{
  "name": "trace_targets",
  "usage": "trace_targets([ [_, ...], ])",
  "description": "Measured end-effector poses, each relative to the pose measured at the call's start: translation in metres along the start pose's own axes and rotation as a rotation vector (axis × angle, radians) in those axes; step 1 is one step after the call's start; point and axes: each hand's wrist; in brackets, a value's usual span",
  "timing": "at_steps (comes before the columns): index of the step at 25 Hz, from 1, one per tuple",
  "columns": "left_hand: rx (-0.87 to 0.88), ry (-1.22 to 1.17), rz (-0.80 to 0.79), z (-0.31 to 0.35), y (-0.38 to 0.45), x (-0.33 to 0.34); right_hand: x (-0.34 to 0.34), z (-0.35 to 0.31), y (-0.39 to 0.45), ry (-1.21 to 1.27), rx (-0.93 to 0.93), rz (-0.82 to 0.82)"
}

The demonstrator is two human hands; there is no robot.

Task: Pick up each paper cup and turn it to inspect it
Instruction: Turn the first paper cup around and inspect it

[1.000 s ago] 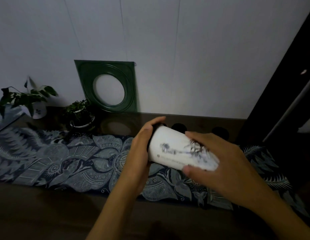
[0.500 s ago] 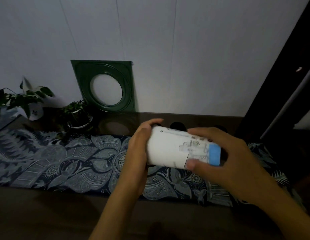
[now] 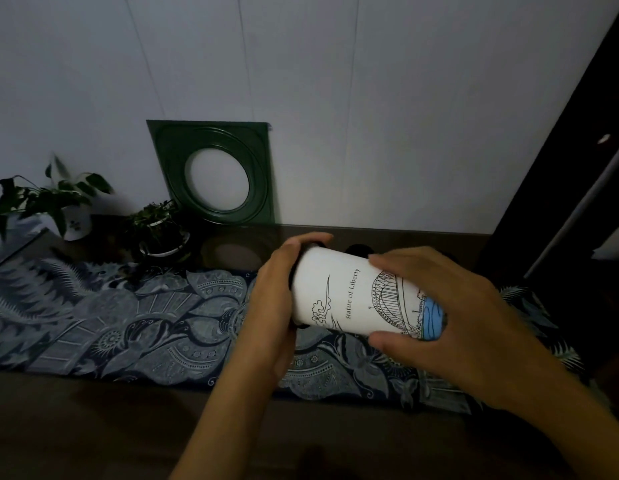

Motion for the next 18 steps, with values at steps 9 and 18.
trace_targets([
  [9, 0.241, 0.044, 0.113, 0.006, 0.000, -0.008, 0.007, -0.014, 0.003, 0.728, 0.244, -0.124],
  [18, 0.323, 0.036, 0.019, 0.013, 0.002, -0.015, 0.010, -0.026, -0.002, 1.305, 0.337, -0.089],
])
Point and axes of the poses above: each hand's wrist, its own y-axis towards the middle knuckle, its own x-axis out of the palm, z = x × y, and after that the axes turned 13 degrees about -z, right-handed
